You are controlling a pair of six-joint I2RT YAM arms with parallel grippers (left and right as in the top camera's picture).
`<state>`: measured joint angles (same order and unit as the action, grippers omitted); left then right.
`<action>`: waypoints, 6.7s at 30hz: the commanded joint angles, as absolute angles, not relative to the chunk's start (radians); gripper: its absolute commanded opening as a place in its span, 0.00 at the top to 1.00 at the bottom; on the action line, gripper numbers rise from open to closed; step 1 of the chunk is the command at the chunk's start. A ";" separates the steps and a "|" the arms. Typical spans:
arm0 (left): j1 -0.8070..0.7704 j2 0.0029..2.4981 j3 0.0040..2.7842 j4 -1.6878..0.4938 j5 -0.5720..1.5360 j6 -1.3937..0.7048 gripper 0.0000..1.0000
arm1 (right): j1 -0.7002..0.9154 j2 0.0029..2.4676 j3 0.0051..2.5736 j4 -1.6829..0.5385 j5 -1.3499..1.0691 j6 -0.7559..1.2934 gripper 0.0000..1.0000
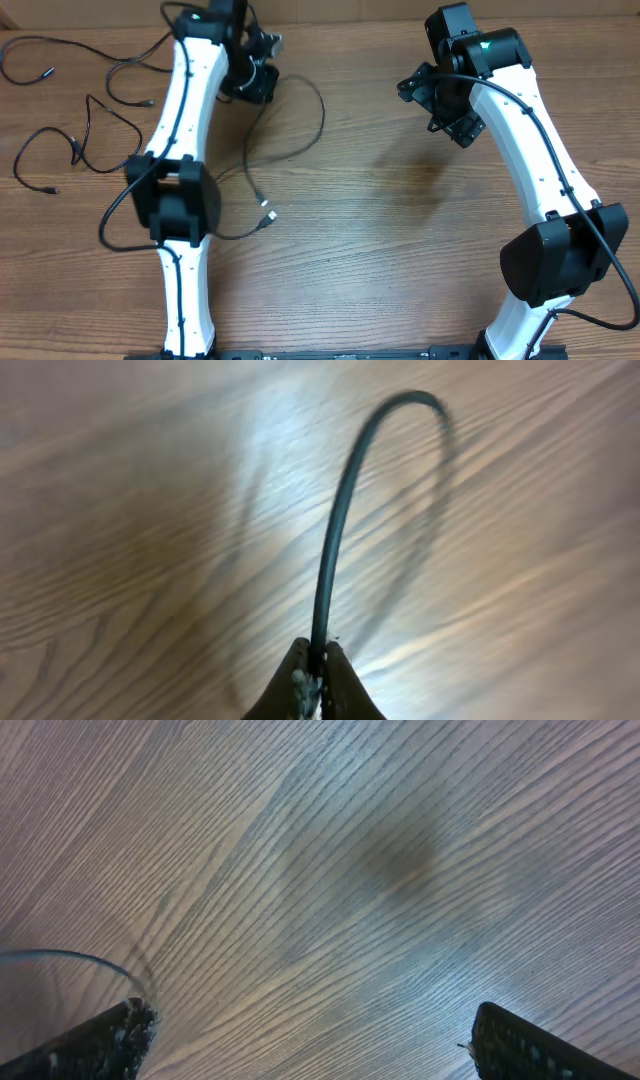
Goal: Untangle cables
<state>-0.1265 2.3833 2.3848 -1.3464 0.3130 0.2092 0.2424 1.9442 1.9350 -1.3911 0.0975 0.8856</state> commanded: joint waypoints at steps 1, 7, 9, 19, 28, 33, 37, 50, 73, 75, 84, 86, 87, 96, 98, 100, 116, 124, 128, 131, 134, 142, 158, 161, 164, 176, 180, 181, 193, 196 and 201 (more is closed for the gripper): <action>-0.070 2.259 2.426 -1.338 0.528 0.110 0.96 | 0.240 1.941 1.930 -1.390 0.112 0.882 0.00; 0.068 2.131 2.426 -1.390 0.727 0.037 0.96 | 0.240 1.941 1.930 -1.390 0.112 0.882 0.00; 0.110 2.094 2.426 -1.407 0.761 0.035 0.96 | 0.240 1.941 1.930 -1.390 0.112 0.882 0.00; 0.281 1.956 2.426 -1.514 0.554 -0.344 0.95 | 0.240 1.941 1.930 -1.390 0.112 0.882 0.00; 0.352 1.910 2.423 -1.690 0.224 -0.506 0.95 | 0.240 1.941 1.930 -1.390 0.112 0.882 0.00; 0.421 1.909 2.423 -1.690 0.174 -0.591 0.96 | 0.240 1.941 1.930 -1.390 0.112 0.882 0.00; 0.503 1.909 2.423 -1.690 0.096 -0.644 0.96 | 0.240 1.941 1.930 -1.390 0.112 0.882 0.00; 0.766 1.909 2.246 -1.690 -0.082 -0.830 0.96 | 0.240 1.941 1.930 -1.390 0.112 0.882 0.00; 1.040 1.909 1.835 -0.973 0.201 -0.516 0.96 | 0.240 1.941 1.930 -1.390 0.112 0.882 0.00; 1.041 1.909 1.818 -0.965 0.174 -0.516 0.95 | 0.240 1.941 1.930 -1.390 0.112 0.882 0.00; 1.080 1.911 1.806 -0.986 0.010 -0.538 0.95 | 0.240 1.941 1.930 -1.390 0.112 0.882 0.00; 1.085 1.918 1.806 -0.993 -0.037 -0.518 0.96 | 0.240 1.941 1.930 -1.390 0.112 0.882 0.00; 1.087 1.924 1.805 -0.997 -0.058 -0.501 0.96 | 0.240 1.941 1.930 -1.390 0.112 0.882 0.00; 1.085 1.974 1.801 -1.016 -0.086 -0.494 0.12 | 0.240 1.941 1.930 -1.390 0.112 0.882 0.00; 1.085 1.975 1.800 -1.018 -0.086 -0.494 0.12 | 0.240 1.941 1.930 -1.390 0.112 0.882 0.00; 1.085 1.975 1.800 -1.019 -0.080 -0.494 0.10 | 0.240 1.941 1.930 -1.390 0.112 0.882 0.00; 0.786 1.975 1.785 -1.213 0.520 -0.318 0.16 | 0.240 1.941 1.930 -1.390 0.112 0.882 0.00; 0.400 1.975 1.658 -1.243 0.357 -0.562 0.09 | 0.240 1.941 1.930 -1.390 0.112 0.882 0.00; 0.254 1.975 1.592 -1.200 0.182 -0.839 0.10 | 0.240 1.941 1.930 -1.390 0.112 0.882 0.00; 0.229 1.968 1.592 -1.198 0.184 -0.838 0.09 | 0.240 1.941 1.930 -1.390 0.112 0.882 0.00; 0.241 1.946 1.592 -1.241 0.181 -0.822 0.09 | 0.240 1.941 1.930 -1.390 0.112 0.882 0.00; 0.269 1.799 1.577 -1.335 0.084 -0.798 0.11 | 0.240 1.941 1.930 -1.390 0.112 0.882 0.00; 0.274 1.350 0.946 -0.984 0.071 -0.995 0.10 | 0.240 1.941 1.930 -1.390 0.112 0.882 0.00; 0.274 1.369 0.804 -0.808 0.109 -1.044 0.13 | 0.240 1.941 1.930 -1.390 0.112 0.882 0.00; 0.274 1.374 0.746 -0.744 0.116 -1.045 0.14 | 0.240 1.941 1.930 -1.390 0.112 0.882 0.00; 0.274 1.374 0.688 -0.737 0.102 -1.071 0.23 | 0.240 1.941 1.930 -1.390 0.112 0.882 0.00; 0.273 1.374 0.684 -0.785 0.101 -1.109 0.27 | 0.240 1.941 1.930 -1.390 0.112 0.882 0.00; 0.273 1.374 0.682 -0.788 0.102 -1.113 0.27 | 0.240 1.941 1.930 -1.390 0.112 0.882 0.00; 0.261 1.375 0.591 -0.704 -0.051 -1.213 0.31 | 0.240 1.941 1.930 -1.390 0.112 0.882 0.00; 0.262 1.375 0.564 -0.668 -0.083 -1.212 0.48 | 0.240 1.941 1.930 -1.390 0.112 0.882 0.00; 0.262 1.375 0.540 -0.649 -0.116 -1.212 0.81 | 0.240 1.941 1.930 -1.390 0.112 0.882 0.00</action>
